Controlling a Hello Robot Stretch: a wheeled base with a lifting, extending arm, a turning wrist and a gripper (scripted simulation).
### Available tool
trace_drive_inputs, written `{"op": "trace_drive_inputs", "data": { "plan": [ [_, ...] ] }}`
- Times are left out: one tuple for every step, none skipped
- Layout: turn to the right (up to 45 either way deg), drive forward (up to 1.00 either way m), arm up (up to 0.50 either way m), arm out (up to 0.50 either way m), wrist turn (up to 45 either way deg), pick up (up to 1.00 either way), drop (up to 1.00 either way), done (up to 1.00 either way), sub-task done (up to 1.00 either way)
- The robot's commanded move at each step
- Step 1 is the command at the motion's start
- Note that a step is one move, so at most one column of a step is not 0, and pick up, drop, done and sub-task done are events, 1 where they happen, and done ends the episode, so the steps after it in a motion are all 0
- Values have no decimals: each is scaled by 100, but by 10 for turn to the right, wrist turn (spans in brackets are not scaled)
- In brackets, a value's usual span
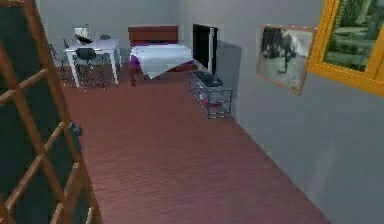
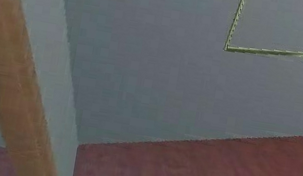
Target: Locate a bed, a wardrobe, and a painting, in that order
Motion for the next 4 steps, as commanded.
{"op": "trace_drive_inputs", "data": {
  "plan": [
    [-120,0,0,0,0,0,0,0,0],
    [0,100,0,0,0,0,0,0,0],
    [-90,0,0,0,0,0,0,0,0],
    [0,25,0,0,0,0,0,0,0]
  ]
}}
